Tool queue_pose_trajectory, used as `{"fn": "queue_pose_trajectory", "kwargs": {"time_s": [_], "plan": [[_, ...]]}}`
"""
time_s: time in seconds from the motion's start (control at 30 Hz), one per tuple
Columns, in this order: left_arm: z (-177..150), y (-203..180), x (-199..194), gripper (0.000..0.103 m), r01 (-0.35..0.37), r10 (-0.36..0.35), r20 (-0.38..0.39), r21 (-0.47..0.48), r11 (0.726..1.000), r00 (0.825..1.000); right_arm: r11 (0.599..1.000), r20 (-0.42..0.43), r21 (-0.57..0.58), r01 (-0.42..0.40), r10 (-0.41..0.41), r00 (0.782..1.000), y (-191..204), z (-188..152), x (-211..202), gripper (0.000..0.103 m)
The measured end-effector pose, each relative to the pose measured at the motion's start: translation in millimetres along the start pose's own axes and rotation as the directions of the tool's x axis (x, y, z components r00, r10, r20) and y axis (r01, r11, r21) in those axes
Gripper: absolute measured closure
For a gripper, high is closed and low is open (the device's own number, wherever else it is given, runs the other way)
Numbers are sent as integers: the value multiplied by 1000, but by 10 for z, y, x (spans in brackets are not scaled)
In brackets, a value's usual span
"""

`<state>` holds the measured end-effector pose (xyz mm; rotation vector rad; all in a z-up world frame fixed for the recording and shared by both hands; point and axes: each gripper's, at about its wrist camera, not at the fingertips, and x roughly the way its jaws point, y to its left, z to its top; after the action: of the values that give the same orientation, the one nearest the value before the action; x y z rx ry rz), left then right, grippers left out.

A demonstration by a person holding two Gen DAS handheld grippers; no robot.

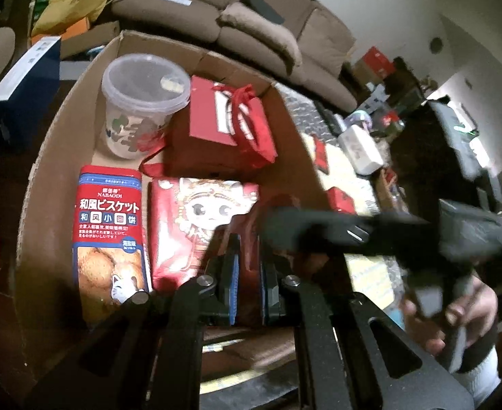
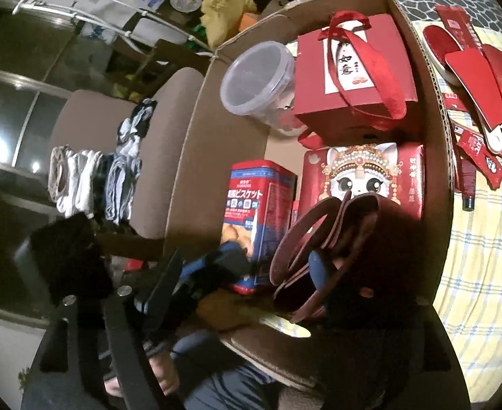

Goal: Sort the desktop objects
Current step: 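Carry the red handbag box with the left tool over the cardboard box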

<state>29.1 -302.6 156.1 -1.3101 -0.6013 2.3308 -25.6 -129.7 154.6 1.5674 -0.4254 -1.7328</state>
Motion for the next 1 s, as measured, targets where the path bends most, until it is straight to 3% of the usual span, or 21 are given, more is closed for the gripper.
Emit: {"fn": "queue_pose_trajectory", "kwargs": {"time_s": [0.1, 0.23, 0.47, 0.6, 0.67, 0.8, 0.9, 1.0], "plan": [[-22, -107, -98, 95, 38, -38, 1, 34, 999, 999, 998, 2, 55, -32, 32, 999, -76, 40, 19, 24], [-33, -289, -24, 95, 16, -12, -33, 110, 994, 999, 995, -1, 84, -51, 51, 999, -89, 32, 54, 21], [-59, -356, 228, 95, 31, -23, -78, 104, 994, 997, 993, -18, 100, -61, 63, 998, -59, 11, 116, 18], [-59, -363, 355, 94, -82, 95, -90, 140, 987, 991, 992, -41, 91, -87, 91, 995, -11, -13, 125, 17], [-29, -317, 388, 94, -110, 122, -89, 126, 986, 989, 993, -59, 95, -70, 76, 995, -28, -35, 115, 16], [6, -220, 433, 94, -174, 185, -91, 123, 977, 978, 981, -47, 127, -144, 151, 987, -121, -71, 8, 15], [10, -108, 410, 94, -183, 192, -87, 102, 978, 977, 982, -26, 104, -156, 159, 987, -96, -87, -136, 16], [9, 13, 329, 94, -181, 186, -73, 73, 981, 980, 995, 1, 50, -89, 89, 996, -43, -94, -267, 14]]}}
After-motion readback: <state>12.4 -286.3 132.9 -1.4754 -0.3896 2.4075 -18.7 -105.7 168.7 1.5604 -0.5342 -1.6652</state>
